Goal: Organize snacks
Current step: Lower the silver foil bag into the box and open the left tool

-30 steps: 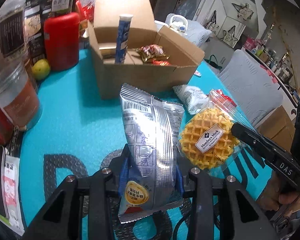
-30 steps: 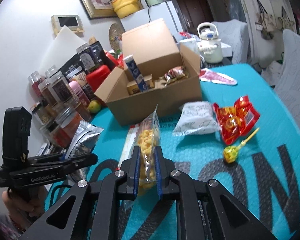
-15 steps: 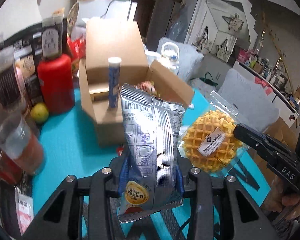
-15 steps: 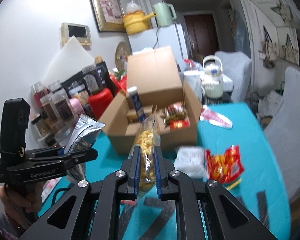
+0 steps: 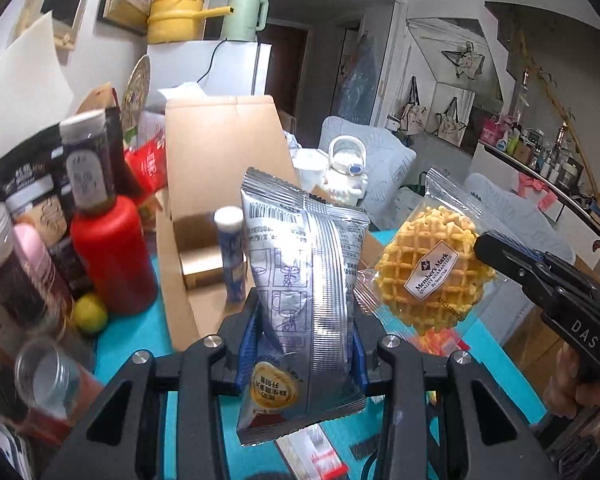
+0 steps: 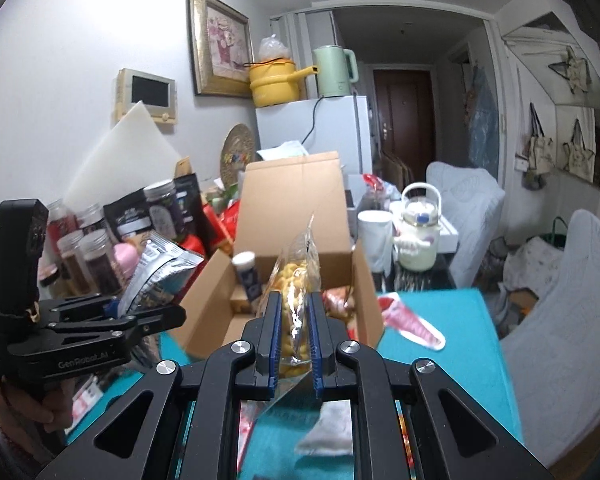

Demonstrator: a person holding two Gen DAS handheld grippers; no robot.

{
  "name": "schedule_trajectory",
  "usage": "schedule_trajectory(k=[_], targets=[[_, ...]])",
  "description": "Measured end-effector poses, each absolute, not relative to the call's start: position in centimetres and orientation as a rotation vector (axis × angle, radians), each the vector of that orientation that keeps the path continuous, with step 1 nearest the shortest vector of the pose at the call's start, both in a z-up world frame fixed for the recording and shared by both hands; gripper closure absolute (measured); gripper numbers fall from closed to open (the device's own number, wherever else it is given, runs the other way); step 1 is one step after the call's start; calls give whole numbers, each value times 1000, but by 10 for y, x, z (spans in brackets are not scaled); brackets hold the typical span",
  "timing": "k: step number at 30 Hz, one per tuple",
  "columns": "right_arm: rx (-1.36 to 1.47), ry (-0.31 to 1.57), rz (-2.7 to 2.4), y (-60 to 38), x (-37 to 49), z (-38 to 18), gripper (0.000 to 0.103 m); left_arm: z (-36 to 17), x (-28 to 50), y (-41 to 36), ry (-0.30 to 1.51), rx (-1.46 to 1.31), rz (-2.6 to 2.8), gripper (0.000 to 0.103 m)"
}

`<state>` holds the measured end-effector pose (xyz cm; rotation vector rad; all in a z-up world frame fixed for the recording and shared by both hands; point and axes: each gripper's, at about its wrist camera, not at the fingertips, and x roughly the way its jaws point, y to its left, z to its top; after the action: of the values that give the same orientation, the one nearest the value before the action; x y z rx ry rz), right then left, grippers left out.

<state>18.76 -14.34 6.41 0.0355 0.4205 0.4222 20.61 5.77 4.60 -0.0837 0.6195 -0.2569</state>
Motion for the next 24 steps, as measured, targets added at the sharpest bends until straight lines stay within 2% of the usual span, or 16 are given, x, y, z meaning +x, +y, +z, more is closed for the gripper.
schedule_trajectory(k=[7,12,24], targets=[[26,421,413,-144,227,68,92,49,239,48,607,-73,-240,65],[34,428,425,-142,259,62,102,46,270,41,611,-81,-234,65],[51,551,473,-133,312,21,102,5,319,22,745,-14,-217,65]])
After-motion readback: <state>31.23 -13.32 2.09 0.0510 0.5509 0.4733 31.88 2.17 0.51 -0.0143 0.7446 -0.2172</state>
